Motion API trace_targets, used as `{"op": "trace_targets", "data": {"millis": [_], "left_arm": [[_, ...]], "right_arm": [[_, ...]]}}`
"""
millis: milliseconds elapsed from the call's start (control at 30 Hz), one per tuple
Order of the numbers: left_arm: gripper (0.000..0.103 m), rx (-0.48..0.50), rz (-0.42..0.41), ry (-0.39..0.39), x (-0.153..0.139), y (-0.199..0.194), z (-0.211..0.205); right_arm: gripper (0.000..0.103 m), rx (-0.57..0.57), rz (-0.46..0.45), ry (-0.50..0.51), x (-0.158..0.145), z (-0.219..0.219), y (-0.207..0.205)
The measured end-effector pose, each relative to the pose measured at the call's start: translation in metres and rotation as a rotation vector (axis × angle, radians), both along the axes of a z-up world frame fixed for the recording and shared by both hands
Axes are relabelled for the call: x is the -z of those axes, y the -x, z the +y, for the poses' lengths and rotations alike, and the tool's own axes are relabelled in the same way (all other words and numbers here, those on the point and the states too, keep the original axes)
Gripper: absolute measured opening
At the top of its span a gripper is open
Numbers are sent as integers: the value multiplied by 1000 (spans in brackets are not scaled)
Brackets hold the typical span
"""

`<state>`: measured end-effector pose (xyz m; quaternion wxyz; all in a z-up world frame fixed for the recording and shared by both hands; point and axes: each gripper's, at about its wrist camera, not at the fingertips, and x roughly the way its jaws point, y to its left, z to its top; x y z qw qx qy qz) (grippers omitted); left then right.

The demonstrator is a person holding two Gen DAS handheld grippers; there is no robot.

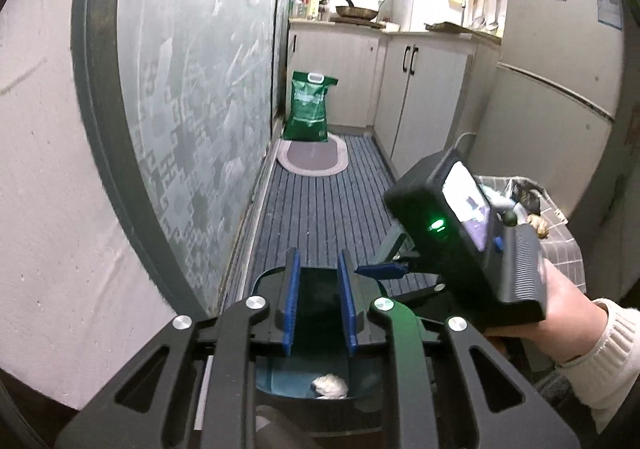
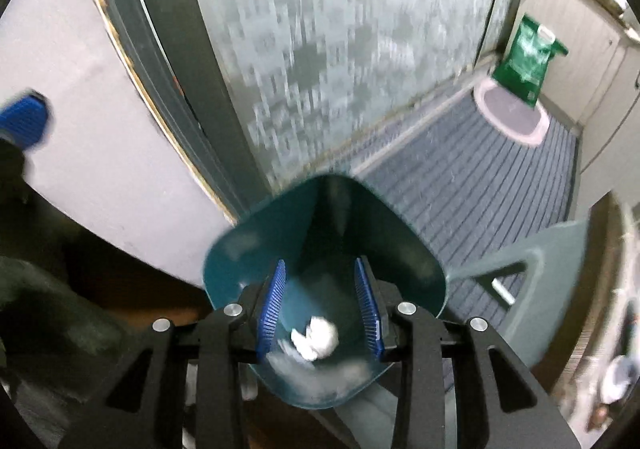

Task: Collect trash
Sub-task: 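Carry both tissues to the teal bin and open both grippers over it, then return both grippers to the table and reach the left gripper to the walnut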

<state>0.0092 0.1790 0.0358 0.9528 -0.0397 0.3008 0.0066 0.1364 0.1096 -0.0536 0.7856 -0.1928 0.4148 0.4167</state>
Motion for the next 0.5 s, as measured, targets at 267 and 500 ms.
{"op": "trace_targets", "data": {"millis": [267,500], "left_arm": [[29,49,-75,38,-18,-3,-22],[34,108,-69,23,-19,-20,-61]], "right_arm": [[41,81,-112,-119,-50,-58,-2],[42,169,-171,-173,-72,-120,-7]]}}
